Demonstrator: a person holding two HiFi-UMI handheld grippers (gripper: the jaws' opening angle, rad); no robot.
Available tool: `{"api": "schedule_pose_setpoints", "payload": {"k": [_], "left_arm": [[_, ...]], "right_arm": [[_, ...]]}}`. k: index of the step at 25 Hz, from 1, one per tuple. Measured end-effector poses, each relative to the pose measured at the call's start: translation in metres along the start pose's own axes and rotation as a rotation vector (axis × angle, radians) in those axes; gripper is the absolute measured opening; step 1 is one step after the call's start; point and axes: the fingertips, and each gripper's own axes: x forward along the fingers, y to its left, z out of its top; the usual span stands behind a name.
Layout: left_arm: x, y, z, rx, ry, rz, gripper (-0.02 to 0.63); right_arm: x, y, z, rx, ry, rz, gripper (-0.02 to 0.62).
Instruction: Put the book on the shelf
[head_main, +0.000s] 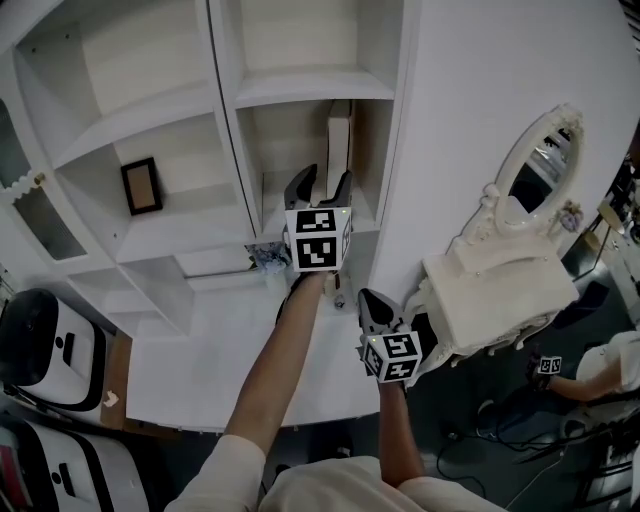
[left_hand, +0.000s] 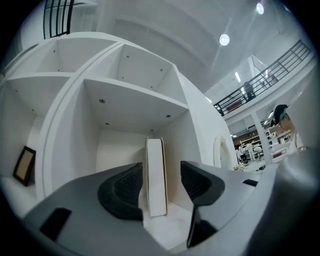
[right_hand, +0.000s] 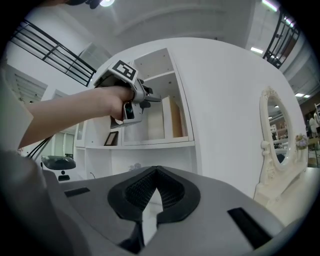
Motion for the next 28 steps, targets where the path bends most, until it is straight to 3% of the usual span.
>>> {"api": "schedule_pose_setpoints", "payload": {"k": [11, 17, 23, 28], "left_arm": [[-0.112, 0.02, -0.011, -0.003, -0.03, -0.041, 0.239], [-0.17, 0.035, -0.021, 0.099, -0.035, -0.019, 0.239], [-0.225, 0.053, -0.044, 0.036, -0.018, 0.022, 0.239], [-0.253, 0.051, -0.062, 0.05, -0.016, 0.024, 0.239]], "right_arm": [[-0.015, 0.05, 0.006, -0.022, -0.008, 0.0, 0.025], [-0.017, 0.067, 0.011, -0.033, -0.019, -0.001, 0.025], [-0.018, 0.082, 0.016, -0.041, -0.032, 0.005, 0.025], [-0.018, 0.089, 0.01, -0.04, -0.024, 0.009, 0.025]]}}
